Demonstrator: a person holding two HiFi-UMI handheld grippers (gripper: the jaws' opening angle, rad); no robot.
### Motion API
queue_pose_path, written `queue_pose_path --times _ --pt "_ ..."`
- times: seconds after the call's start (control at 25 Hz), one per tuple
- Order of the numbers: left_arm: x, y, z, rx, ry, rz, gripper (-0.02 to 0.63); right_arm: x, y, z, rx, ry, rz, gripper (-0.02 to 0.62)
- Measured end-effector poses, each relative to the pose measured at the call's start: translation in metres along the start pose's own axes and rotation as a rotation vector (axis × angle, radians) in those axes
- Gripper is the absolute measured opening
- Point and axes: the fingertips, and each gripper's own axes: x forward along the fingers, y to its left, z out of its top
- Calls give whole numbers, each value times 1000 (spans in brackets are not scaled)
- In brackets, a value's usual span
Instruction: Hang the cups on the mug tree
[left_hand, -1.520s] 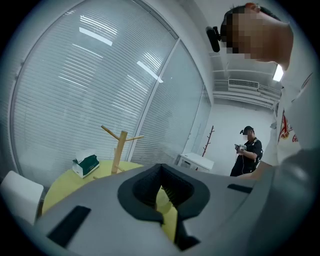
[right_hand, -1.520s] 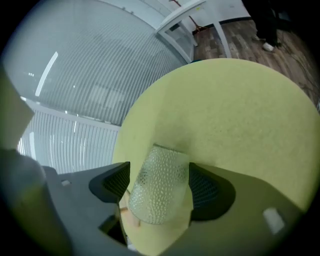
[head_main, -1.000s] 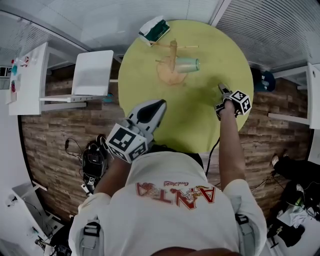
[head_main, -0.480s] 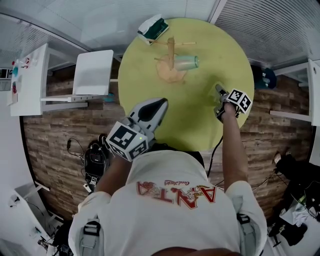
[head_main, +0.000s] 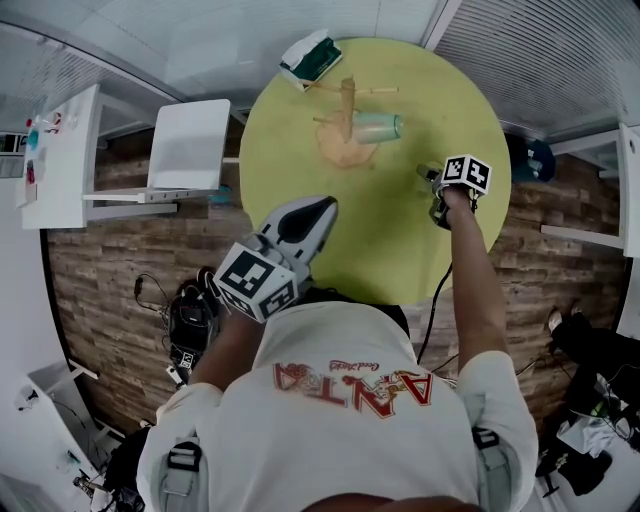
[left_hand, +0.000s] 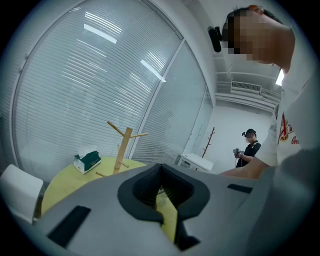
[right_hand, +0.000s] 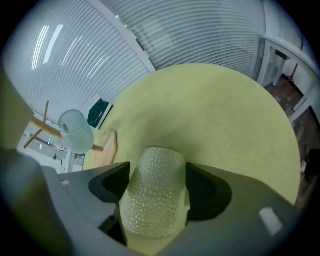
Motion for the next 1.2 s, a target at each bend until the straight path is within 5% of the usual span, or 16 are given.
queue_pose_path --times 0.32,0.56,0.68,0.96,1.2 --pt "-5 10 -2 -27 -7 16 8 18 12 -4 -79 75 -34 349" --pt "-2 13 -2 -35 -8 12 8 -11 24 -1 -201 -125 9 345" --pt "-1 15 -2 -37 -2 12 8 -48 44 14 -183 -320 112 345" --pt "7 6 -1 -31 3 -14 8 -158 91 82 156 -728 504 345" --pt "0 9 -1 -32 -5 1 8 -228 156 121 80 -884 691 347"
